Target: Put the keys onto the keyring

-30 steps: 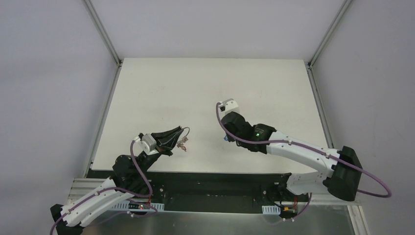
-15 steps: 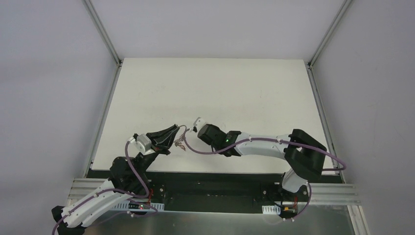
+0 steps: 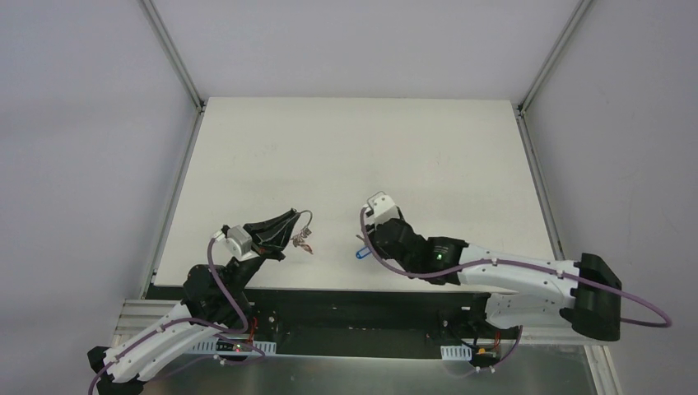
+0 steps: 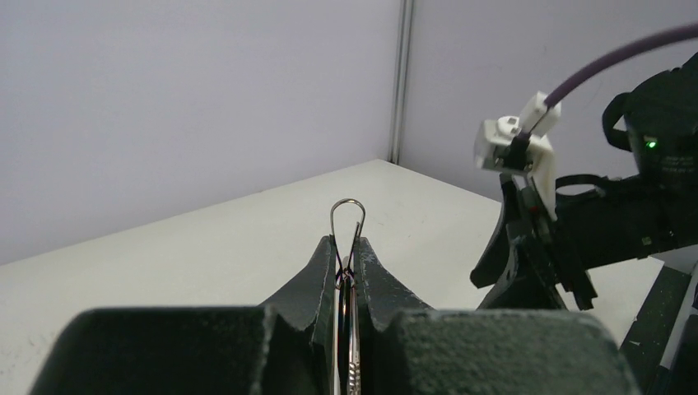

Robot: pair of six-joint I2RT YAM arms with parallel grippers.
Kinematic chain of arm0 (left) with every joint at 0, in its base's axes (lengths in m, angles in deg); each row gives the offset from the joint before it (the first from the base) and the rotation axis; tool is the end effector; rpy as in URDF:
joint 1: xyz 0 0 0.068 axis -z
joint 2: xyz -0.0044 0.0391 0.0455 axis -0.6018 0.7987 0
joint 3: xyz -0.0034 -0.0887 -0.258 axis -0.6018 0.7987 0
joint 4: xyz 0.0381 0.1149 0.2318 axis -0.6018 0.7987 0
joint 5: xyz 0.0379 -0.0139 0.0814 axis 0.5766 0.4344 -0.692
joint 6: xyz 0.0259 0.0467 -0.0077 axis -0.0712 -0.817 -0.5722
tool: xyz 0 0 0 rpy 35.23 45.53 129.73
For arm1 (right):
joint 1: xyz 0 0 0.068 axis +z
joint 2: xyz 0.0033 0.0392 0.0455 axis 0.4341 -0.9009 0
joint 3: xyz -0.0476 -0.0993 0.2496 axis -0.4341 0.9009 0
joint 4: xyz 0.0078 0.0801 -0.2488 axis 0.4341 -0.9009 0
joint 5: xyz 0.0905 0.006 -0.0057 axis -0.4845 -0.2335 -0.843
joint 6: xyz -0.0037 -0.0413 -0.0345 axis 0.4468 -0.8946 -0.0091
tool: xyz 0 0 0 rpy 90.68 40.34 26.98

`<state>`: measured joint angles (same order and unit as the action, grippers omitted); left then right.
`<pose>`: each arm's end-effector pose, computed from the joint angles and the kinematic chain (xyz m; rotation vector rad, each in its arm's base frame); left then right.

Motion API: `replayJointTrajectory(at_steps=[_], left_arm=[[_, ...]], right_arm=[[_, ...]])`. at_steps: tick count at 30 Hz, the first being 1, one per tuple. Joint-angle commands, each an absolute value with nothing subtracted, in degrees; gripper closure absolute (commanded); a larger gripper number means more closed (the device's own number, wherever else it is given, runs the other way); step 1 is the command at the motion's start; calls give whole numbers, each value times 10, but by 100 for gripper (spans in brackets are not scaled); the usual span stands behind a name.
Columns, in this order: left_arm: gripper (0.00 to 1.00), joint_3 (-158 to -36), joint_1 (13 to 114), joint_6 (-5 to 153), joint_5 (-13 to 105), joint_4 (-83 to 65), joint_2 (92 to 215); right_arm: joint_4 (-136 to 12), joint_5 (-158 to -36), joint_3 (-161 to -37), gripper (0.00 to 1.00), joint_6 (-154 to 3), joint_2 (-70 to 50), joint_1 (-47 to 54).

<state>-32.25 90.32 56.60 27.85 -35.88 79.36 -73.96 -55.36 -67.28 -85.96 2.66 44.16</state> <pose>0.0544 -0.0630 0.2683 0.3405 0.9315 -0.6874 0.1058 0.2315 0.2510 -0.9864 1.8423 0.0434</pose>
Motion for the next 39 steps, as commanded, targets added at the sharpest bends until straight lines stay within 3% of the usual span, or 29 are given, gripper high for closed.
replayJointTrajectory(at_steps=[1,5,7,13,18,39], left_arm=[[100,-326,909,571,274,-379,789],[100,-326,909,572,275,-379,790],[100,-326,909,572,275,-378,791],[100,-326,909,574,275,-378,791],[100,-326,909,575,275,-378,793],[100,-327,909,576,277,-382,803]], right_arm=[[-731,-594,-642,46,-662,78,411],[-733,-772,-633,52,-521,78,318],[-730,-797,-629,52,-468,68,300],[-700,-806,-599,54,-306,39,299],[-688,-795,-583,62,-244,14,296],[-569,-726,-535,73,-165,-87,285]])
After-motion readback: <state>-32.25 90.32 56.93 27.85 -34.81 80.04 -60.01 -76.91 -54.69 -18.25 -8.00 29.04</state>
